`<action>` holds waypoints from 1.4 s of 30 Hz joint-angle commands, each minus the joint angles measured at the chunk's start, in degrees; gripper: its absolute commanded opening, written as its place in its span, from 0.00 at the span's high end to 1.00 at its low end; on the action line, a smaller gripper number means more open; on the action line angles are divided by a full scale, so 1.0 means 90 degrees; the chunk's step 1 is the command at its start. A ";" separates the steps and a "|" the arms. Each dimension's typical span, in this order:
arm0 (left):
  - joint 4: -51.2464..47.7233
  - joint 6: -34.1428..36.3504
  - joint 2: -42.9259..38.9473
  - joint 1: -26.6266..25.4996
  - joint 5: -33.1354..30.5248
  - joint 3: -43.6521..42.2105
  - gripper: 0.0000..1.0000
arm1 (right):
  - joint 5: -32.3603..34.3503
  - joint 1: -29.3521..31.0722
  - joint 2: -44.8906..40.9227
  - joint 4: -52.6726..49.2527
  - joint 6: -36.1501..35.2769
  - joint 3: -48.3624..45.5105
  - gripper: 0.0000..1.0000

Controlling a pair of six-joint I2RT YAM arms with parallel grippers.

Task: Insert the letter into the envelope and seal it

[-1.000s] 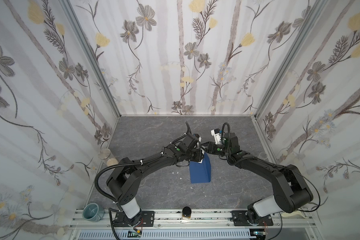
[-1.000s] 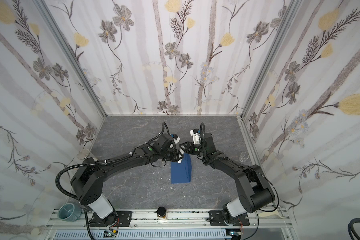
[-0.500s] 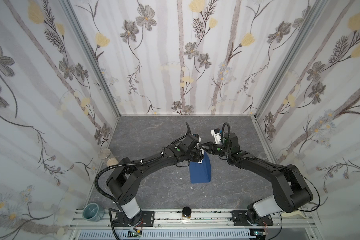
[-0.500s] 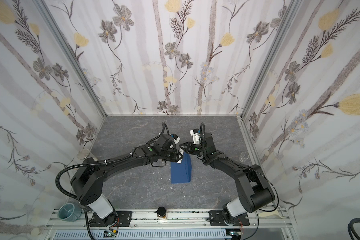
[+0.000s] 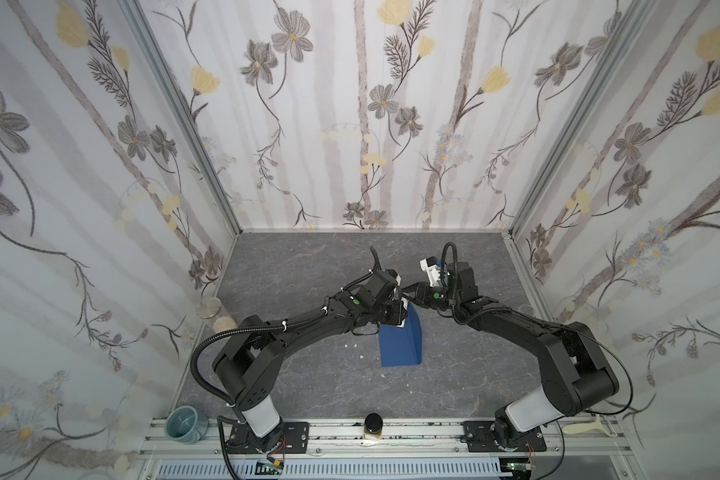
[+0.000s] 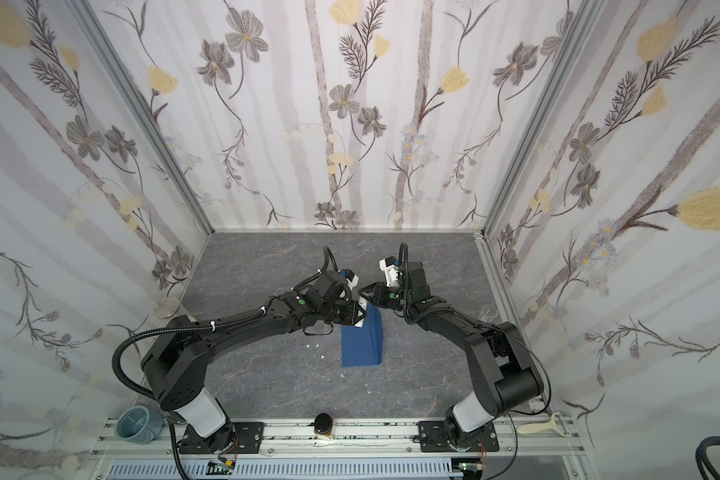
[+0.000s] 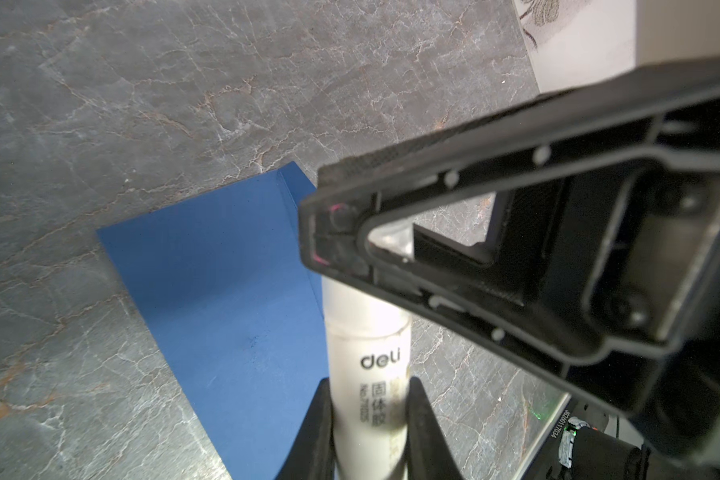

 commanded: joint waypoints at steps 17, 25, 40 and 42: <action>-0.0081 -0.0327 -0.0275 0.0010 0.0092 -0.0323 1.00 | 0.0856 -0.0823 0.0660 -0.0232 -0.0434 0.0351 0.94; -0.0064 -0.0343 -0.0306 0.0452 0.0063 -0.0099 1.00 | 0.1411 -0.1367 0.1096 -0.1321 -0.0491 0.0450 0.92; 0.0151 -0.0249 -0.0197 0.1217 0.0645 0.0110 1.00 | 0.2484 -0.1438 0.1427 -0.2737 -0.0510 0.0811 0.73; 0.0206 -0.0267 -0.0261 0.1292 0.0677 0.0059 1.00 | 0.2538 -0.1429 0.1448 -0.2817 -0.0479 0.0872 0.71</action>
